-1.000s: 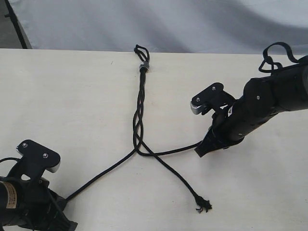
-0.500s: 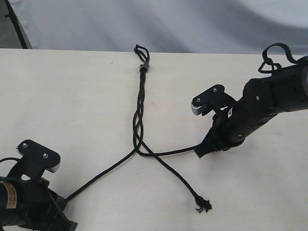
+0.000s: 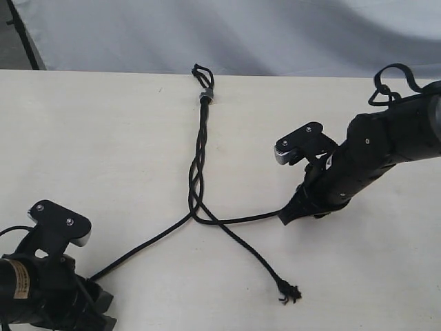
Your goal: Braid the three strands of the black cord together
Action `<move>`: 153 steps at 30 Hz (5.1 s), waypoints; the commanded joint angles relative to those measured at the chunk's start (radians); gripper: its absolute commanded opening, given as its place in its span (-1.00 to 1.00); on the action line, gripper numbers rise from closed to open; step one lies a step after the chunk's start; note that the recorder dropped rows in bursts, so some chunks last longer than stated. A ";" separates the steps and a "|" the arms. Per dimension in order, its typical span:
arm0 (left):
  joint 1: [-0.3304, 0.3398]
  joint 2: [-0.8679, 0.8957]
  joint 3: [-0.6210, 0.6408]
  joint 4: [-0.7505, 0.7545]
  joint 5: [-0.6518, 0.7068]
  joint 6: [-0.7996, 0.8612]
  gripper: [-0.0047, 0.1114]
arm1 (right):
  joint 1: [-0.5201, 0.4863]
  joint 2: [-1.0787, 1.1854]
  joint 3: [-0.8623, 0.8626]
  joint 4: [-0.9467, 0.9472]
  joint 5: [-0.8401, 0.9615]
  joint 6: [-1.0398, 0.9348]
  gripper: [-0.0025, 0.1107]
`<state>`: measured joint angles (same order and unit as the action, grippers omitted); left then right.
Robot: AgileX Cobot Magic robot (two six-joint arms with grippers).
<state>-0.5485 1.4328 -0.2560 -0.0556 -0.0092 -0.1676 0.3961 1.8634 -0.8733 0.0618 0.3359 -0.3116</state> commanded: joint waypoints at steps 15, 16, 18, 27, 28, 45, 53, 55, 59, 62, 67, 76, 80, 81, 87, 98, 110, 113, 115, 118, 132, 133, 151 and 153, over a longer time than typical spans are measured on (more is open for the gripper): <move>-0.004 -0.188 -0.226 -0.001 0.258 -0.016 0.00 | 0.012 -0.270 -0.070 -0.053 0.090 0.012 0.37; -0.004 -0.188 -0.253 -0.015 0.279 -0.016 0.00 | 0.012 -0.305 -0.070 -0.073 0.064 0.018 0.37; -0.004 -0.184 -0.305 -0.031 0.320 -0.016 0.00 | 0.000 -0.354 -0.068 -0.077 0.035 0.020 0.37; -0.123 0.020 -0.522 -0.049 0.393 -0.016 0.00 | -0.229 -0.413 -0.068 -0.062 -0.001 0.091 0.37; -0.142 0.056 -0.554 -0.051 0.408 -0.016 0.00 | -0.248 -0.401 -0.068 -0.062 -0.001 0.087 0.37; -0.318 0.702 -1.257 -0.025 0.908 -0.061 0.00 | -0.274 -0.364 -0.068 -0.062 -0.014 0.087 0.37; -0.318 0.719 -1.301 0.027 0.916 -0.156 0.00 | -0.274 -0.364 -0.068 -0.041 -0.018 0.088 0.37; -0.318 0.739 -1.301 0.029 0.927 -0.168 0.00 | -0.274 -0.364 -0.068 -0.041 -0.020 0.088 0.37; -0.318 0.775 -1.301 0.030 0.934 -0.168 0.00 | -0.274 -0.364 -0.068 -0.037 -0.020 0.088 0.37; -0.318 0.785 -1.301 0.033 0.978 -0.138 -0.01 | -0.274 -0.364 -0.068 -0.037 -0.024 0.088 0.37; -0.318 0.787 -1.301 0.037 1.118 -0.069 -0.01 | -0.274 -0.364 -0.068 -0.037 -0.028 0.088 0.37; -0.318 0.720 -1.268 0.183 1.230 -0.008 -0.92 | -0.274 -0.364 -0.068 -0.037 -0.034 0.088 0.37; -0.318 0.651 -1.254 0.198 1.230 0.033 -0.91 | -0.274 -0.364 -0.068 -0.032 -0.034 0.088 0.37; -0.318 0.627 -1.247 0.213 1.230 0.057 -0.91 | -0.274 -0.364 -0.068 -0.026 -0.034 0.088 0.37; -0.298 0.596 -1.135 0.359 1.230 0.079 -0.91 | -0.257 -0.364 -0.068 -0.018 -0.015 0.086 0.37; -0.287 0.520 -0.948 0.328 0.996 0.079 -0.91 | -0.135 -0.362 -0.068 -0.018 0.022 0.013 0.37; -0.287 0.512 -0.900 0.239 0.903 0.100 -0.91 | -0.139 -0.343 -0.068 -0.018 0.014 0.013 0.37; -0.287 0.512 -0.900 0.227 0.903 0.100 -0.83 | -0.139 -0.343 -0.068 -0.018 0.014 0.013 0.37; -0.287 0.511 -0.900 0.227 0.908 0.100 -0.59 | -0.139 -0.343 -0.068 -0.018 0.014 0.013 0.37; -0.287 0.506 -0.903 0.232 0.916 0.100 -0.18 | -0.139 -0.343 -0.068 -0.018 0.014 0.013 0.37; -0.287 0.103 -0.768 0.444 0.879 -0.238 0.30 | -0.111 -0.343 -0.068 0.079 0.074 -0.062 0.37; -0.287 0.082 -0.722 0.441 0.832 -0.260 0.30 | -0.095 -0.343 -0.068 0.115 0.085 -0.097 0.37; -0.287 0.121 -0.275 0.467 0.105 -0.378 0.29 | 0.165 -0.343 0.059 0.358 0.112 -0.347 0.37; -0.287 0.140 -0.275 0.477 0.084 -0.376 0.29 | 0.167 -0.343 0.092 0.364 0.091 -0.351 0.37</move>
<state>-0.8349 1.5525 -0.5386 0.3979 0.1185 -0.5374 0.5575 1.5225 -0.8155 0.4205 0.4680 -0.6479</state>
